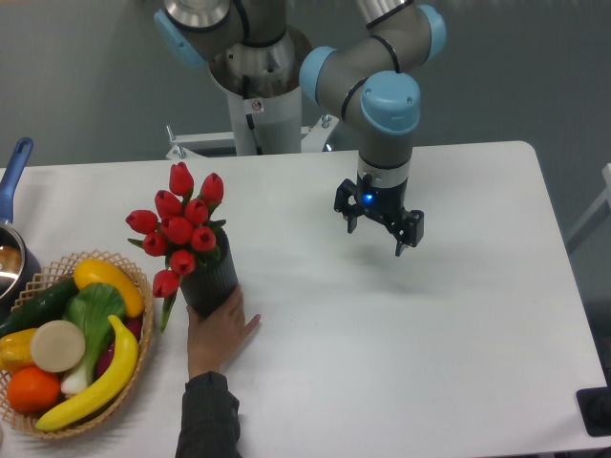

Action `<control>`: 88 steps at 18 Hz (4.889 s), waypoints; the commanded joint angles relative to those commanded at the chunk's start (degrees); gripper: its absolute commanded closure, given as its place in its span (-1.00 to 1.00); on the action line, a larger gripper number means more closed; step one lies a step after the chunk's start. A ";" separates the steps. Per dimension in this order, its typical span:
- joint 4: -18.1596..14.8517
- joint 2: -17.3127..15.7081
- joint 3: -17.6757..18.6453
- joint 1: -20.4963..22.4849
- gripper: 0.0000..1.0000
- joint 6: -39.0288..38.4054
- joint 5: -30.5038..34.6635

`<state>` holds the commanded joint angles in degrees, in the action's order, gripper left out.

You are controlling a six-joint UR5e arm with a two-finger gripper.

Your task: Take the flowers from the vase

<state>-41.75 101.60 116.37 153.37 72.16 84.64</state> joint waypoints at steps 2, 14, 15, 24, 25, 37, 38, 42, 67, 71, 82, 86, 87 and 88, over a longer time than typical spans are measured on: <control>0.00 0.00 0.00 0.00 -1.00 -0.09 0.09; 2.28 -0.17 1.40 1.67 -1.00 -0.18 -20.64; 2.29 -0.96 2.19 1.76 -1.00 -0.09 -22.05; 2.11 -11.32 8.51 0.79 -1.00 -0.09 -39.37; 2.11 -12.82 9.83 0.53 -1.00 -0.35 -39.55; 2.02 -11.34 12.13 -0.18 -1.00 -0.88 -59.24; 2.11 -10.47 11.87 -0.26 -1.00 -0.79 -59.33; 2.11 -6.08 8.97 -3.77 -1.00 -0.88 -59.33; 2.20 -6.42 1.86 -6.68 1.00 -12.54 -63.81; 2.11 -7.55 -3.94 -5.98 1.00 -26.85 -64.68; 2.11 -8.35 -11.42 -0.10 1.00 -39.29 -70.75; 2.11 -6.95 -16.60 2.45 1.00 -38.85 -70.84; 2.11 -6.07 -17.66 3.33 1.00 -38.76 -70.84; 2.11 -5.45 -18.62 3.51 1.00 -38.59 -70.84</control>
<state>-39.64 96.15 97.74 156.88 33.57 13.80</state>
